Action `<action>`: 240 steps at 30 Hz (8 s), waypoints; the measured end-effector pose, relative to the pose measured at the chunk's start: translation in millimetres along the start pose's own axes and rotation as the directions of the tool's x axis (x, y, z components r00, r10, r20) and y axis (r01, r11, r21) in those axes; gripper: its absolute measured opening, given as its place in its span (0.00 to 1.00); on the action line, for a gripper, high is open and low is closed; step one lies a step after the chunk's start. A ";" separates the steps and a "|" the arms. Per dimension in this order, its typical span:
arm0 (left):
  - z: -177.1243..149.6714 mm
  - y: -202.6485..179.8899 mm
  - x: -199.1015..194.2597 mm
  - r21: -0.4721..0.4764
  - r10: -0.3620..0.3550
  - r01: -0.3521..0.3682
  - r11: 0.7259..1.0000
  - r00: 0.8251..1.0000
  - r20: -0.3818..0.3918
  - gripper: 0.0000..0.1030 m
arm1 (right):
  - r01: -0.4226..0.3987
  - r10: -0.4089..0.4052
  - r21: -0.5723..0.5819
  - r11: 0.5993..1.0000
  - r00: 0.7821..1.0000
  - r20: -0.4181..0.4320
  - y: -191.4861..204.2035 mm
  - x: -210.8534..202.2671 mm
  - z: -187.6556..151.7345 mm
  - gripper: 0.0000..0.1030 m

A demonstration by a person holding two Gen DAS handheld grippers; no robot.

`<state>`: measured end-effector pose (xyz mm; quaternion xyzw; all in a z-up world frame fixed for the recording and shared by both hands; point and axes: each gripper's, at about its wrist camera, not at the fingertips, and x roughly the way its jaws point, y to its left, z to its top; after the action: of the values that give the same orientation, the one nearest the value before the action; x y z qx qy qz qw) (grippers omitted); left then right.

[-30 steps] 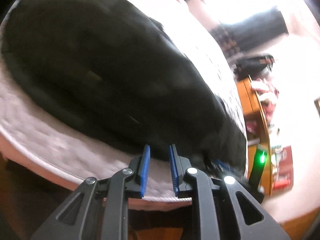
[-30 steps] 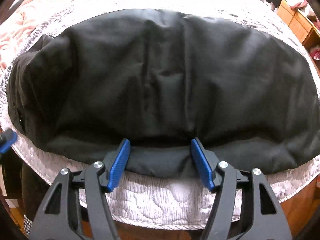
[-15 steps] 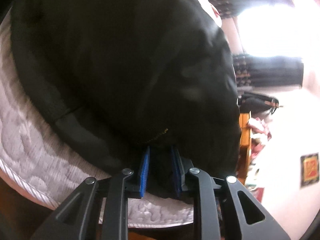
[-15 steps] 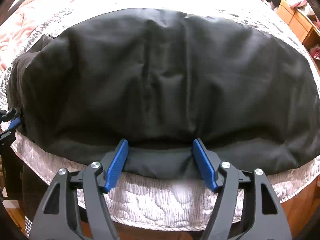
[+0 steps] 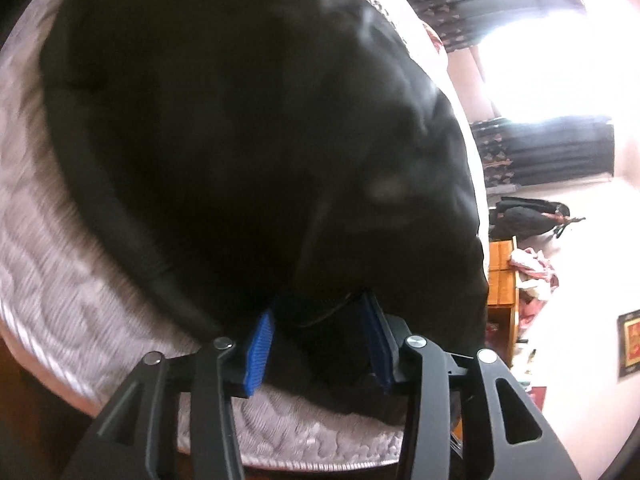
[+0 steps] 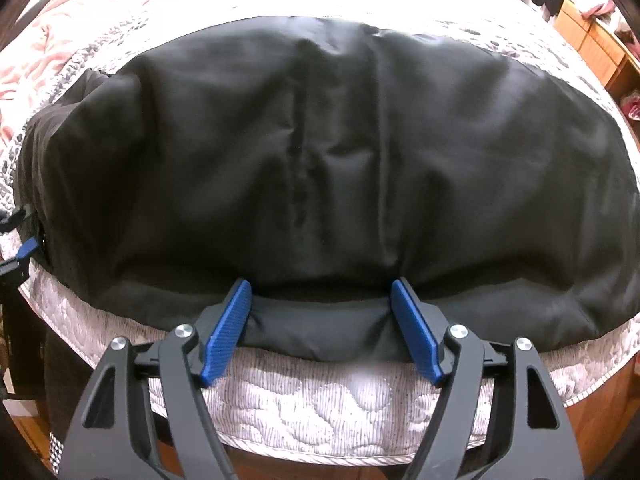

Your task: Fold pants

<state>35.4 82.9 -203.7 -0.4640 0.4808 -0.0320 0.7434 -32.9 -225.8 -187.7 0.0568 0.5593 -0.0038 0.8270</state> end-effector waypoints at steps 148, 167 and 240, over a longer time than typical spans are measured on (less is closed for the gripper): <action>54.5 0.1 -95.3 0.202 0.177 -0.245 0.948 0.937 0.301 0.74 | -0.235 0.318 -0.554 0.799 0.946 0.057 240.1 -3.4 167.7 0.54; -34.3 -68.4 -5.6 0.263 -0.062 0.102 0.959 0.986 -0.157 0.75 | -0.532 0.537 0.093 0.842 0.843 -0.035 52.9 -27.8 -28.8 0.56; -158.8 -221.0 134.5 0.769 0.244 -0.080 0.635 0.964 -0.101 0.84 | -0.224 0.129 0.632 0.742 0.973 0.193 -302.3 -70.0 -121.8 0.61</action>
<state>77.3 -213.6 -153.7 -0.0599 0.5336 -0.2081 0.8176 -192.9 -518.2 -194.8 0.3921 0.4574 -0.1229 0.7887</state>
